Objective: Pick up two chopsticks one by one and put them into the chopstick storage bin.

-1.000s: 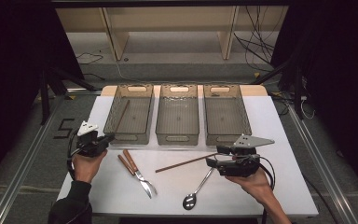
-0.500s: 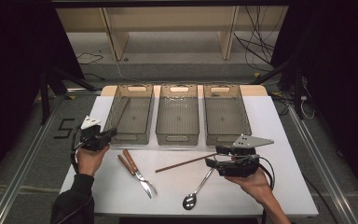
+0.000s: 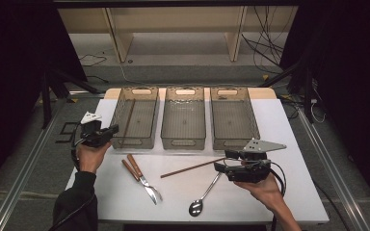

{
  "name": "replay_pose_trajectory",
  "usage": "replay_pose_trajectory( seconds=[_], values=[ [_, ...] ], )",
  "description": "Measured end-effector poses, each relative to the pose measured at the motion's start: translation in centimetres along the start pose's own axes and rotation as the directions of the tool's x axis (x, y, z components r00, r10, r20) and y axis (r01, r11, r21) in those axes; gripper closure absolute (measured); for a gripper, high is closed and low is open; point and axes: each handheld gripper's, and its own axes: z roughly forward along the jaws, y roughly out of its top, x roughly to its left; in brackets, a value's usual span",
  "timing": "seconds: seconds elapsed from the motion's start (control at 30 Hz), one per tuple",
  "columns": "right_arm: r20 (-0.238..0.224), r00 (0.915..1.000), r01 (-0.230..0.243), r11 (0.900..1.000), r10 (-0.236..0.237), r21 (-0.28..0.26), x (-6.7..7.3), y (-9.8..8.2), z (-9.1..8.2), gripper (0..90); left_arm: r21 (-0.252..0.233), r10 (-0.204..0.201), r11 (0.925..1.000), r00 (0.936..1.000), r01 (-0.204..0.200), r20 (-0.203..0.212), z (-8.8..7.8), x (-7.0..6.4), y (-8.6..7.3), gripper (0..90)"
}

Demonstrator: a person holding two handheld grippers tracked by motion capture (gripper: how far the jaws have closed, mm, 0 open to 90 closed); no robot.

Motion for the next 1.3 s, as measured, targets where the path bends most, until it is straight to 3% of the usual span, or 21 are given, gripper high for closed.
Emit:
replay_pose_trajectory(
  seconds=[0.13, 0.27, 0.43, 0.57, 0.63, 0.8, 0.83, 1.1, 1.13, 1.3],
  values=[
    [-0.002, 1.0000, -0.001, 1.000, 0.001, -0.004, 0.0, -0.1, 0.0, 33.5, 0.006, 0.000, 1.0000, 0.9976, -0.001, 0.069, -0.3, -1.0, 0.2, 78.7],
    [-0.006, 1.0000, -0.002, 1.000, 0.002, -0.012, 0.0, -0.3, -0.1, 33.1, 0.008, 0.018, 0.9998, 0.9875, -0.019, 0.156, -0.8, -2.6, 0.5, 59.8],
    [0.008, 1.0000, -0.002, 0.999, 0.002, -0.037, -0.1, -0.9, -0.4, 31.8, 0.065, 0.072, 0.9939, 0.9688, -0.089, 0.237, -0.9, -5.4, 0.3, 39.7],
    [0.015, 0.9998, -0.011, 0.999, 0.012, -0.052, -0.3, -1.6, -0.6, 30.6, 0.109, 0.123, 0.9809, 0.9471, -0.162, 0.296, -0.1, -7.6, -0.2, 31.2],
    [0.019, 0.9997, -0.013, 0.999, 0.014, -0.052, -0.4, -2.0, -0.7, 30.5, 0.128, 0.150, 0.9717, 0.9367, -0.198, 0.317, 0.4, -8.7, -0.4, 29.3],
    [0.023, 0.9995, -0.019, 0.999, 0.020, -0.044, -0.5, -2.5, -0.9, 29.9, 0.178, 0.213, 0.9403, 0.9092, -0.290, 0.358, 1.5, -10.7, -1.0, 26.4],
    [0.024, 0.9995, -0.019, 0.999, 0.020, -0.042, -0.5, -2.5, -0.9, 29.9, 0.183, 0.217, 0.9370, 0.9062, -0.298, 0.363, 1.7, -11.1, -1.1, 25.9],
    [0.029, 0.9990, -0.033, 0.999, 0.034, -0.038, -0.7, -3.1, -0.8, 29.0, 0.230, 0.290, 0.8887, 0.8741, -0.397, 0.390, 3.3, -13.3, -1.5, 22.9],
    [0.029, 0.9990, -0.033, 0.999, 0.034, -0.038, -0.7, -3.2, -0.8, 28.7, 0.233, 0.292, 0.8862, 0.8725, -0.401, 0.392, 3.5, -13.6, -1.5, 22.6],
    [0.037, 0.9988, -0.032, 0.998, 0.033, -0.045, -0.7, -3.5, -1.0, 28.1, 0.265, 0.338, 0.8443, 0.8467, -0.466, 0.411, 4.5, -14.8, -1.6, 22.8]
  ],
)
